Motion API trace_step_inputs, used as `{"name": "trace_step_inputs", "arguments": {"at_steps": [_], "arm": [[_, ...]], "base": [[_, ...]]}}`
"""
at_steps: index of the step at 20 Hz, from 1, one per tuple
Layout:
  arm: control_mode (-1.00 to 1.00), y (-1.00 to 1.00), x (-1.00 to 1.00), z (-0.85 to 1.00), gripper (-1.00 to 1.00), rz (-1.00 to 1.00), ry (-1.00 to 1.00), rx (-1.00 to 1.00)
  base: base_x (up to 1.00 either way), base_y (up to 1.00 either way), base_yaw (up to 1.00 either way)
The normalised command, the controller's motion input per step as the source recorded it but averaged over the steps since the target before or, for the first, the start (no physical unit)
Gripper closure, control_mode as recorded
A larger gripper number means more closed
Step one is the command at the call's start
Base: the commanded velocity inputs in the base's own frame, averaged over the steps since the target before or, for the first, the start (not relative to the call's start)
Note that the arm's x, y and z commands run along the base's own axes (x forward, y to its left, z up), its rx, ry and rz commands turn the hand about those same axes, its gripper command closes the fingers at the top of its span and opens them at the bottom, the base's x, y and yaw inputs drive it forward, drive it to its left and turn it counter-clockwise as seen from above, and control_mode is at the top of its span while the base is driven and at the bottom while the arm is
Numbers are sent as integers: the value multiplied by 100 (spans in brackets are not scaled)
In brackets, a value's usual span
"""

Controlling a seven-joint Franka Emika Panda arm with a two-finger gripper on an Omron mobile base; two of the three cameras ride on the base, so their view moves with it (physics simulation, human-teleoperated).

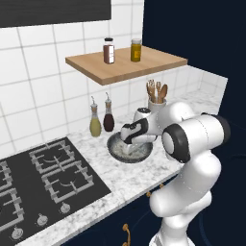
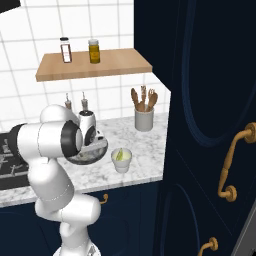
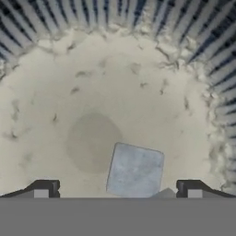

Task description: Grab a lemon wedge from the fridge and one ice cube from the ice bowl, and put them in the glass of lemonade.

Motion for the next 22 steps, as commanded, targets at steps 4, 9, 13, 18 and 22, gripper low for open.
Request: {"name": "trace_step_inputs", "arguments": {"at_steps": [4, 9, 13, 18, 22], "arm": [[-100, -20, -54, -18, -100, 0, 0, 0], [-100, 0, -21, 0, -100, 0, 0, 0], [-100, 0, -12, -1, -100, 0, 0, 0], [-100, 0, -5, -4, -100, 0, 5, 0], [-100, 0, 0, 0, -100, 0, 4, 0]], "base": [[0, 0, 0], [0, 0, 0], [0, 0, 0], [0, 0, 0], [0, 0, 0]]}}
